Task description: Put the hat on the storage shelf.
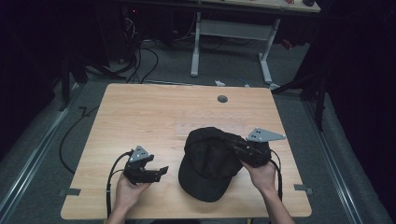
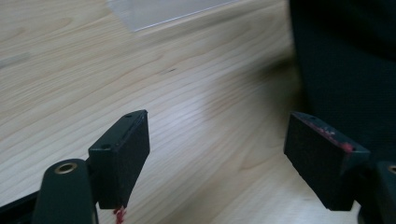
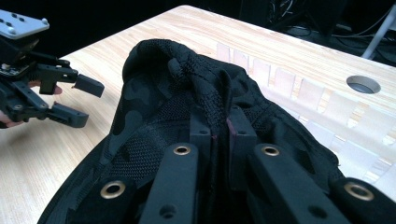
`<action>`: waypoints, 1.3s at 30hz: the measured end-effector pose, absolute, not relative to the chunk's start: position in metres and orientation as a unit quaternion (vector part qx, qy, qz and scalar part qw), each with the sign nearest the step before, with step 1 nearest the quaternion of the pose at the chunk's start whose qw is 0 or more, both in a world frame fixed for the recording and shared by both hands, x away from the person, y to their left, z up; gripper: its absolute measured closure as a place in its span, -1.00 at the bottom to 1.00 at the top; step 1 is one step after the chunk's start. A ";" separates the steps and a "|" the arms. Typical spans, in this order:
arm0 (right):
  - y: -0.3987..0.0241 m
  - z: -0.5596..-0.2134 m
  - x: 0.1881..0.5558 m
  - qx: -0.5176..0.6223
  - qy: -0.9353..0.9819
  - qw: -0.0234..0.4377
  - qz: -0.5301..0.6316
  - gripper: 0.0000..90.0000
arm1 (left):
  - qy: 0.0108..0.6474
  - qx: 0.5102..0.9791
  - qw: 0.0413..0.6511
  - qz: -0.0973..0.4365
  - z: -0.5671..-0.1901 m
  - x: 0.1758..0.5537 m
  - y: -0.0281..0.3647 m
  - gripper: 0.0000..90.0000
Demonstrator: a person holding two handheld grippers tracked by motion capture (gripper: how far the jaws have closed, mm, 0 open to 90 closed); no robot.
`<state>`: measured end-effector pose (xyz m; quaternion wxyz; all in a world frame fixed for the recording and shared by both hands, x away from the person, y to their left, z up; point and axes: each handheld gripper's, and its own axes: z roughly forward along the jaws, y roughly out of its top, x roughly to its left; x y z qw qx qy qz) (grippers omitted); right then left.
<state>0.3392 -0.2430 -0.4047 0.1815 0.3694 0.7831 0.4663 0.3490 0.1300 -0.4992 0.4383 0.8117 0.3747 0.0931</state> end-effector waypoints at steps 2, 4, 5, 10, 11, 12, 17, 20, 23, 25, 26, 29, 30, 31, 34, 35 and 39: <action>-0.242 -0.405 0.339 0.367 0.783 0.181 0.468 0.87 | 0.360 0.816 0.444 0.082 -0.494 0.348 0.125 -0.50; -0.241 -0.404 0.339 0.363 0.785 0.181 0.469 0.87 | 0.347 0.821 0.449 0.070 -0.490 0.347 0.120 -0.51; -0.241 -0.404 0.339 0.361 0.785 0.181 0.469 0.87 | 0.342 0.822 0.452 0.064 -0.488 0.347 0.118 -0.52; -0.239 -0.402 0.339 0.352 0.785 0.179 0.477 0.87 | 0.318 0.826 0.464 0.034 -0.482 0.349 0.108 -0.55; -0.239 -0.402 0.339 0.350 0.784 0.179 0.480 0.87 | 0.315 0.826 0.467 0.027 -0.481 0.349 0.106 -0.56; -0.239 -0.401 0.339 0.348 0.784 0.178 0.483 0.87 | 0.312 0.826 0.470 0.020 -0.480 0.350 0.105 -0.57; -0.239 -0.402 0.340 0.343 0.784 0.172 0.488 0.87 | 0.292 0.829 0.477 -0.006 -0.476 0.356 0.095 -0.59; -0.238 -0.402 0.340 0.338 0.784 0.171 0.491 0.87 | 0.287 0.832 0.475 -0.013 -0.476 0.358 0.092 -0.60; -0.238 -0.402 0.340 0.334 0.784 0.167 0.496 0.87 | 0.281 0.835 0.472 -0.024 -0.476 0.361 0.088 -0.60; -0.239 -0.402 0.340 0.329 0.783 0.162 0.502 0.87 | 0.278 0.837 0.470 -0.031 -0.476 0.362 0.085 -0.60; -0.239 -0.402 0.340 0.329 0.783 0.162 0.502 0.87 | 0.277 0.837 0.470 -0.034 -0.477 0.363 0.084 -0.60; -0.239 -0.401 0.340 0.324 0.782 0.160 0.507 0.87 | 0.274 0.838 0.469 -0.045 -0.478 0.365 0.082 -0.60; -0.240 -0.401 0.340 0.323 0.782 0.159 0.509 0.87 | 0.272 0.839 0.468 -0.048 -0.478 0.366 0.081 -0.61; -0.240 -0.401 0.340 0.322 0.781 0.159 0.511 0.87 | 0.271 0.840 0.468 -0.052 -0.479 0.366 0.081 -0.60; -0.240 -0.401 0.341 0.319 0.781 0.158 0.514 0.87 | 0.266 0.841 0.466 -0.066 -0.480 0.367 0.079 -0.59; -0.240 -0.401 0.341 0.318 0.781 0.158 0.515 0.87 | 0.265 0.841 0.466 -0.070 -0.481 0.368 0.079 -0.59; -0.239 -0.402 0.342 0.313 0.780 0.156 0.520 0.87 | 0.259 0.841 0.467 -0.081 -0.481 0.368 0.079 -0.48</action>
